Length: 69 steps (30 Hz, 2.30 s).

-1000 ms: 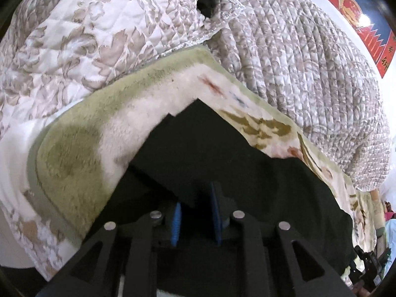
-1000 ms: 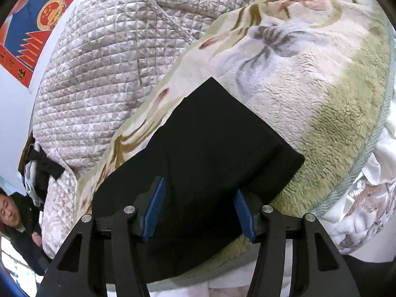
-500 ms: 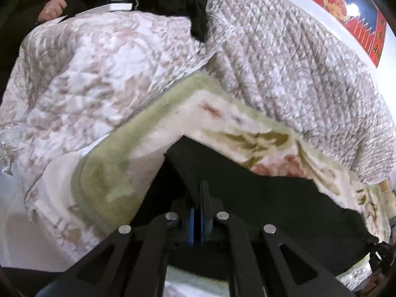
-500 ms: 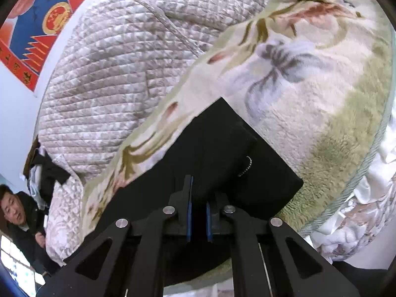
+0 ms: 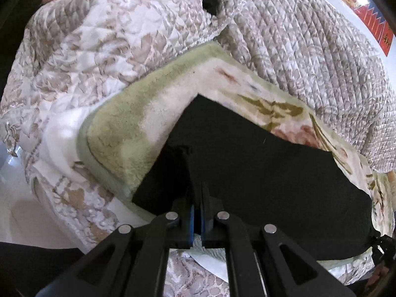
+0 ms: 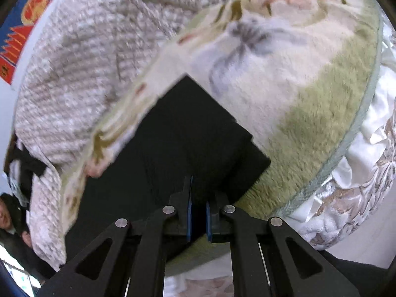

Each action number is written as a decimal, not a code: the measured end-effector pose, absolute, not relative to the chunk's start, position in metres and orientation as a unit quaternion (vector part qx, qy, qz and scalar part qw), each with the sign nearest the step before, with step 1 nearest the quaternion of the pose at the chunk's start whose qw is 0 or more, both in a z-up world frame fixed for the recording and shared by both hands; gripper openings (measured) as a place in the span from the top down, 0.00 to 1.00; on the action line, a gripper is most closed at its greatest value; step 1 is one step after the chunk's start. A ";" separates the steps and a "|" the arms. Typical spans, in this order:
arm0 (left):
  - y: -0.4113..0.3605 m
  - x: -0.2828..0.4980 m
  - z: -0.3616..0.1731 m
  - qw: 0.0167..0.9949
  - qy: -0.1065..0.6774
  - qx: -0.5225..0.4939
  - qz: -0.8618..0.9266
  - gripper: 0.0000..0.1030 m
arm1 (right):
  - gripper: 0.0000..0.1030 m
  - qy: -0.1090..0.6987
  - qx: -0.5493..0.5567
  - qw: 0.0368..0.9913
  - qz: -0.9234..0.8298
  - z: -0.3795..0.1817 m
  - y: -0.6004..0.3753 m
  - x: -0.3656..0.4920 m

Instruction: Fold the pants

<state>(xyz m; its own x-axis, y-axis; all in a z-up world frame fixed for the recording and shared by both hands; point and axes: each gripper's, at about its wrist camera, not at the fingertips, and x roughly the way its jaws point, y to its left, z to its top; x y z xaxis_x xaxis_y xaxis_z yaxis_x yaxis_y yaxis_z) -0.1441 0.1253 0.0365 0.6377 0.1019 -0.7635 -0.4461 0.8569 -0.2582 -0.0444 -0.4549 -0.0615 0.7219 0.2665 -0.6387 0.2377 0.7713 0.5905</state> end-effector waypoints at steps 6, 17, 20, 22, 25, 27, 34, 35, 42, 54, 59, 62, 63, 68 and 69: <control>0.142 -0.164 0.058 0.875 0.376 -0.209 0.223 0.92 | 0.77 0.333 0.296 0.893 -0.067 -0.030 -0.465 -0.075; 0.097 -0.104 0.058 0.892 0.400 -0.169 0.124 0.77 | 0.56 0.368 0.115 0.922 0.040 -0.030 -0.377 -0.035; 0.086 -0.088 0.033 0.873 0.451 -0.155 0.105 0.77 | 0.56 0.399 0.119 0.908 0.036 -0.048 -0.380 -0.025; 0.078 -0.084 0.038 0.882 0.442 -0.128 0.102 0.77 | 0.56 0.380 0.108 0.918 0.034 -0.035 -0.381 -0.026; 0.072 -0.065 0.049 0.888 0.435 -0.127 0.077 0.77 | 0.56 0.367 0.077 0.926 0.044 -0.018 -0.379 -0.009; 0.066 -0.047 0.056 0.895 0.428 -0.112 0.053 0.76 | 0.56 0.367 0.066 0.926 0.064 -0.009 -0.375 0.013; 0.072 0.005 0.029 0.883 0.457 -0.067 0.090 0.73 | 0.58 0.391 0.010 0.920 0.024 -0.022 -0.376 0.079; 0.076 0.003 0.028 0.886 0.449 -0.078 0.084 0.73 | 0.61 0.394 0.018 0.919 0.021 -0.026 -0.382 0.084; 0.069 -0.006 0.033 0.893 0.436 -0.069 0.090 0.72 | 0.68 0.364 0.040 0.930 0.029 -0.019 -0.381 0.073; 0.046 -0.024 0.041 0.900 0.425 -0.063 0.071 0.72 | 0.67 0.334 0.003 0.936 0.116 -0.015 -0.312 0.031; 0.031 -0.045 0.038 0.901 0.426 -0.060 0.053 0.72 | 0.67 0.339 -0.020 0.926 0.166 -0.032 -0.271 -0.008; 0.024 -0.055 0.037 0.903 0.424 -0.048 0.049 0.72 | 0.66 0.345 -0.031 0.921 0.178 -0.044 -0.256 -0.026; 0.023 -0.057 0.038 0.904 0.423 -0.047 0.046 0.72 | 0.63 0.338 -0.057 0.922 0.180 -0.046 -0.247 -0.032; 0.020 -0.068 0.046 0.911 0.408 -0.046 0.044 0.71 | 0.62 0.323 -0.072 0.924 0.193 -0.043 -0.236 -0.043; 0.021 -0.070 0.046 0.911 0.407 -0.049 0.041 0.68 | 0.62 0.317 -0.073 0.925 0.195 -0.041 -0.235 -0.045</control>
<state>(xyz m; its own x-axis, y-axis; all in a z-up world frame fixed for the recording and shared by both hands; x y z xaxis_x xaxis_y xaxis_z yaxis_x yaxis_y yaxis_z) -0.0701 0.0210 0.0458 0.6651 0.0352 -0.7459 -0.1153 0.9917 -0.0561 -0.0450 -0.2347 -0.0415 0.7226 0.3155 -0.6151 -0.4075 0.9132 -0.0104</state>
